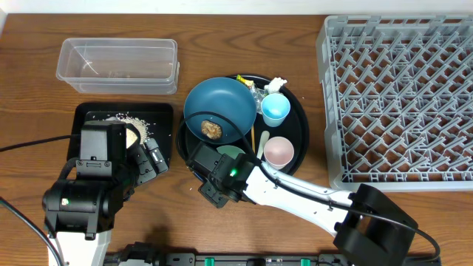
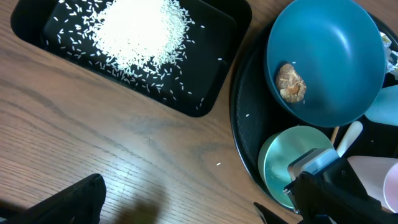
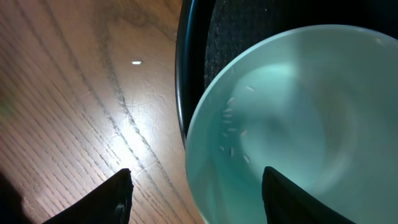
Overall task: Sort waste into correct bins and load items into the dishwasher rack
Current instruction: 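Move the right gripper over the round tray toward the blue pan, then grasp the rim of the mint-green bowl with the right gripper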
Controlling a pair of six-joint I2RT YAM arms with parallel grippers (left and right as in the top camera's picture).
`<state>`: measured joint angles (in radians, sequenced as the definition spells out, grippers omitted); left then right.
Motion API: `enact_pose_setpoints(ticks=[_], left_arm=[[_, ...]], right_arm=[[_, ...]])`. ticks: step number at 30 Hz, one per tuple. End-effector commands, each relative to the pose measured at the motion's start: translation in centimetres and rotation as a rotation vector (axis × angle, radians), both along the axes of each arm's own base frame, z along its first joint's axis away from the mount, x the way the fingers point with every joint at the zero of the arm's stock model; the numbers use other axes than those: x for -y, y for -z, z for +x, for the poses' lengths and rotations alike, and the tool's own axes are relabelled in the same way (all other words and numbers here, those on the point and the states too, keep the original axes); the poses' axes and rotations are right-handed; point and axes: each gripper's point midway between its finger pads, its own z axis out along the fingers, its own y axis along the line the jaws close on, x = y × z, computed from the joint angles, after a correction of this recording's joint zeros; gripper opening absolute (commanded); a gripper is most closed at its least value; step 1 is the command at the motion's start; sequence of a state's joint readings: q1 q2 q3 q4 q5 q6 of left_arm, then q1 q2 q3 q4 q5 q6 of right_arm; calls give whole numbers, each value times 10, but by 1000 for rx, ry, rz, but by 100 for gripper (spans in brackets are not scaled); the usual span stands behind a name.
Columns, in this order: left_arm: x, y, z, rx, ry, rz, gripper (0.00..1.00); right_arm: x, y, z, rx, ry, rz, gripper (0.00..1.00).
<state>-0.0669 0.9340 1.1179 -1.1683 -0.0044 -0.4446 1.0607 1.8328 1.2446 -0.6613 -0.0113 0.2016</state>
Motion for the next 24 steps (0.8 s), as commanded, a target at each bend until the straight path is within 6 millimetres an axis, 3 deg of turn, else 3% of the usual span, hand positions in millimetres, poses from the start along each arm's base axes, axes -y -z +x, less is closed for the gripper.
enact_pose_setpoints(ticks=[1, 10, 16, 24], left_arm=[[-3, -3, 1, 9, -6, 12, 98], [-3, -3, 1, 9, -6, 12, 98], [-3, -3, 1, 9, -6, 12, 98], [-3, -3, 1, 9, -6, 12, 98]], right_arm=[[1, 4, -5, -2, -3, -13, 62], [11, 17, -2, 15, 46, -34, 60], [17, 17, 10, 31, 88, -37, 46], [15, 18, 4, -3, 86, -22, 32]])
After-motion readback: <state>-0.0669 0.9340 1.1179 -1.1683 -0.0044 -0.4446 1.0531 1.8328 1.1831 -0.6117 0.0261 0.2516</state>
